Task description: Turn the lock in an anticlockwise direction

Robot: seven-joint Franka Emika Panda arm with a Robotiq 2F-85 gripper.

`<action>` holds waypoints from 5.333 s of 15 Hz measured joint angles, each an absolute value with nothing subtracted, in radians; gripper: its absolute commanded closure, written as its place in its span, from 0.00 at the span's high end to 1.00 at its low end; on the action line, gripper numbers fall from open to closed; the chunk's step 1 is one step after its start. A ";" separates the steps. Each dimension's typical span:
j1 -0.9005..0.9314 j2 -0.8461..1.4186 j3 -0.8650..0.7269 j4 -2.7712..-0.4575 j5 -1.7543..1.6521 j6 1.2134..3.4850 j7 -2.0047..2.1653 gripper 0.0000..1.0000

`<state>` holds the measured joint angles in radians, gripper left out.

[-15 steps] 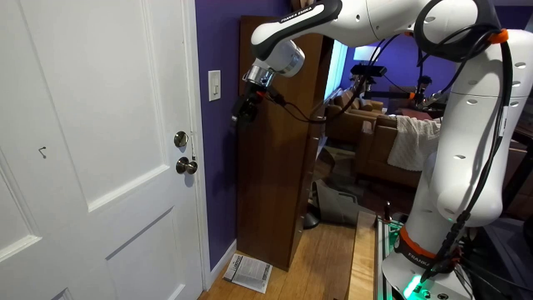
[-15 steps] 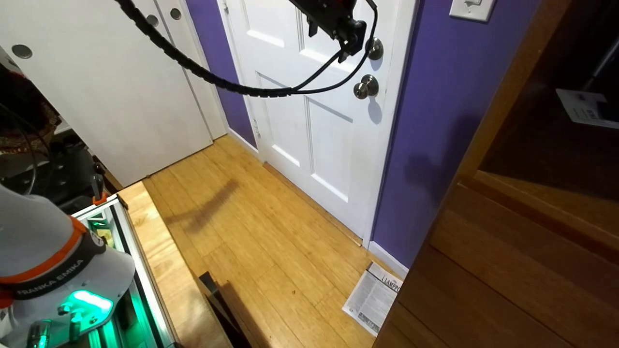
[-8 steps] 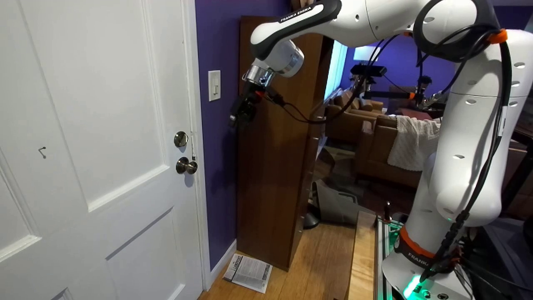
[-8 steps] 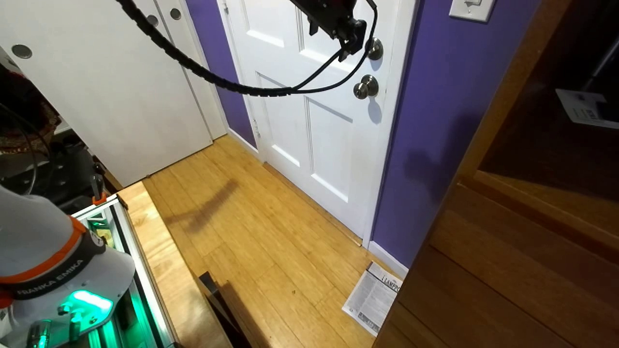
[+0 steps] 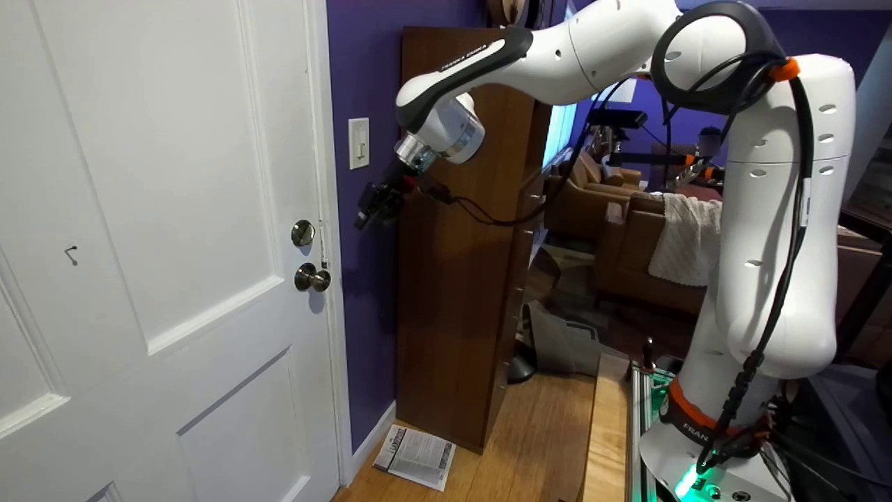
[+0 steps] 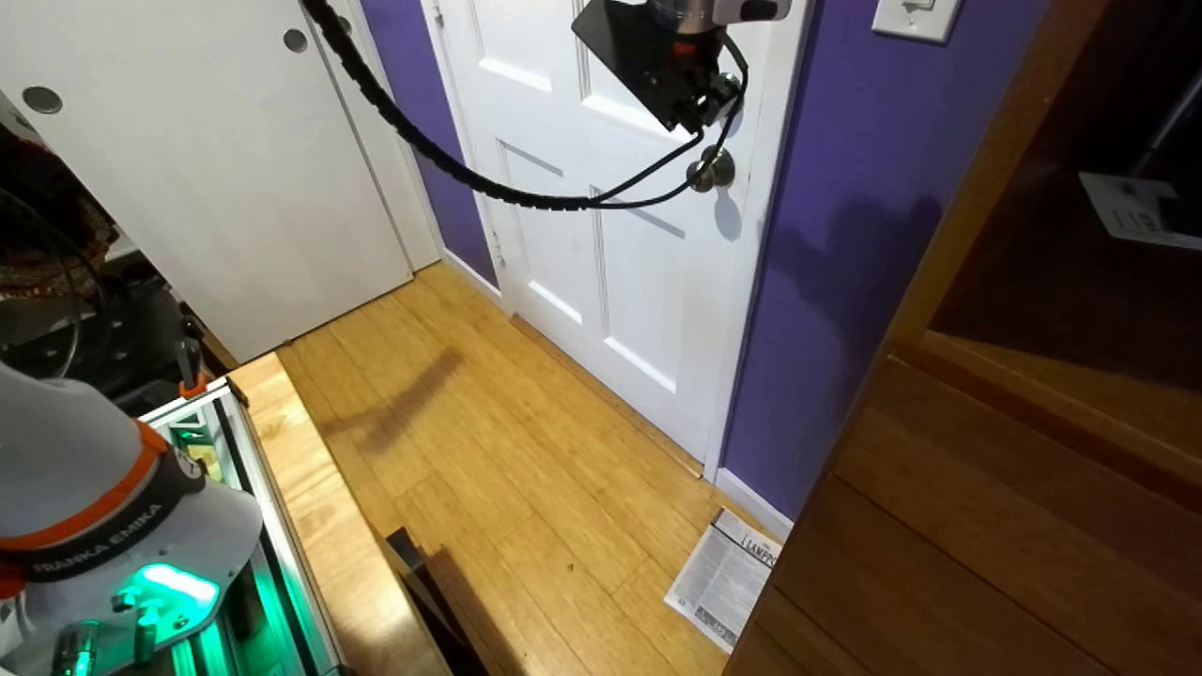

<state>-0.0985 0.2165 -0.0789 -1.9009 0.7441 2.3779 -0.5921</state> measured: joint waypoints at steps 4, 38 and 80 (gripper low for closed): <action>-0.121 0.286 -0.030 -1.865 0.878 2.473 -0.677 0.00; -0.178 0.522 0.058 -1.611 1.196 2.488 -1.095 0.00; 0.044 -0.110 -0.051 -2.079 0.159 2.185 -0.018 1.00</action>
